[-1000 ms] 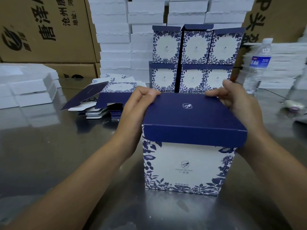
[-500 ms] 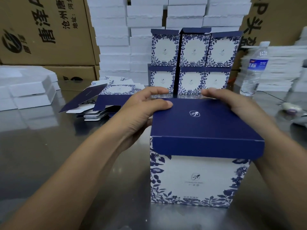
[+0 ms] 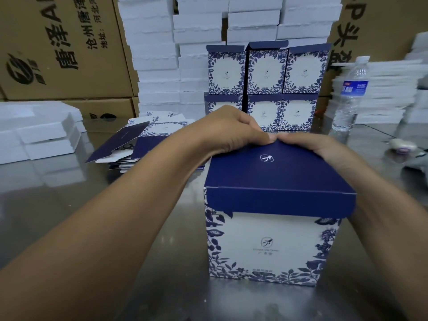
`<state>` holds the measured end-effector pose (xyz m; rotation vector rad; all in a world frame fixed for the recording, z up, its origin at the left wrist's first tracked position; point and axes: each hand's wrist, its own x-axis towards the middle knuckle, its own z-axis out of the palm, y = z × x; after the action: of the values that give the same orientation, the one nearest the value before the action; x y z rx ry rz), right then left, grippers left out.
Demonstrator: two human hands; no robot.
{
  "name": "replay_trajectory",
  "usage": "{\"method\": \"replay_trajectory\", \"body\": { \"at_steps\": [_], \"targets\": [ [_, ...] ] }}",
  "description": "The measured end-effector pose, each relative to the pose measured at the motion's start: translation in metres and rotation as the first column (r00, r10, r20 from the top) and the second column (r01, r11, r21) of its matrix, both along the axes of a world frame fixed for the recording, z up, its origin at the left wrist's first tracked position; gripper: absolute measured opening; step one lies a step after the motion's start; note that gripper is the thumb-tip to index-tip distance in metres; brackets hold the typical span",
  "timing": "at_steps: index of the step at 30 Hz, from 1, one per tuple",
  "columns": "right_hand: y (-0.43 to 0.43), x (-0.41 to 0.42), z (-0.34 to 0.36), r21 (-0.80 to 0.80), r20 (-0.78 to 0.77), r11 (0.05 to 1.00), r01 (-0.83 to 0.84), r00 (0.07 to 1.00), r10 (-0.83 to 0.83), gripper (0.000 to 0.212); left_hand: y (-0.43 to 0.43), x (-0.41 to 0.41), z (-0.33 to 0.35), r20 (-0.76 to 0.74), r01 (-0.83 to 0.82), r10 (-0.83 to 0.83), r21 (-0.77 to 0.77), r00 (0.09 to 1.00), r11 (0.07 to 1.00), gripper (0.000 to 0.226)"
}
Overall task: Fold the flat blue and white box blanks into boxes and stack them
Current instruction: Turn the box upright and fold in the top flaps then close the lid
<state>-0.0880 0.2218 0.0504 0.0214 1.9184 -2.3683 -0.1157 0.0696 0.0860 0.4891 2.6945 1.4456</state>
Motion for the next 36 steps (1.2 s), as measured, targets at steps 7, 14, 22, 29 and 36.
{"method": "replay_trajectory", "body": {
  "at_steps": [7,14,22,29,36],
  "targets": [
    [0.001,0.004,0.003,-0.002,0.033,1.000,-0.002,0.999,0.002,0.012,0.001,0.004,0.000,0.040,0.013,-0.014,0.042,0.999,0.999,0.022],
    [0.000,0.003,0.003,0.039,-0.004,0.995,0.095,0.995,-0.095,0.009,-0.014,0.002,-0.001,-0.025,-0.088,0.087,-0.016,0.996,0.996,0.024],
    [-0.003,0.000,0.002,0.026,0.002,0.995,0.097,0.995,-0.097,0.008,-0.026,0.005,-0.008,-0.001,-0.057,0.057,0.082,0.998,0.995,0.035],
    [-0.004,0.006,0.003,0.029,-0.028,0.986,0.164,0.986,-0.163,0.010,-0.031,0.011,-0.018,0.076,-0.073,0.055,0.255,0.996,0.964,0.028],
    [-0.006,0.008,0.005,0.034,-0.029,0.985,0.167,0.986,-0.166,0.009,-0.041,0.018,-0.022,0.038,-0.067,0.058,0.323,0.998,0.944,0.035]
  ]
}}
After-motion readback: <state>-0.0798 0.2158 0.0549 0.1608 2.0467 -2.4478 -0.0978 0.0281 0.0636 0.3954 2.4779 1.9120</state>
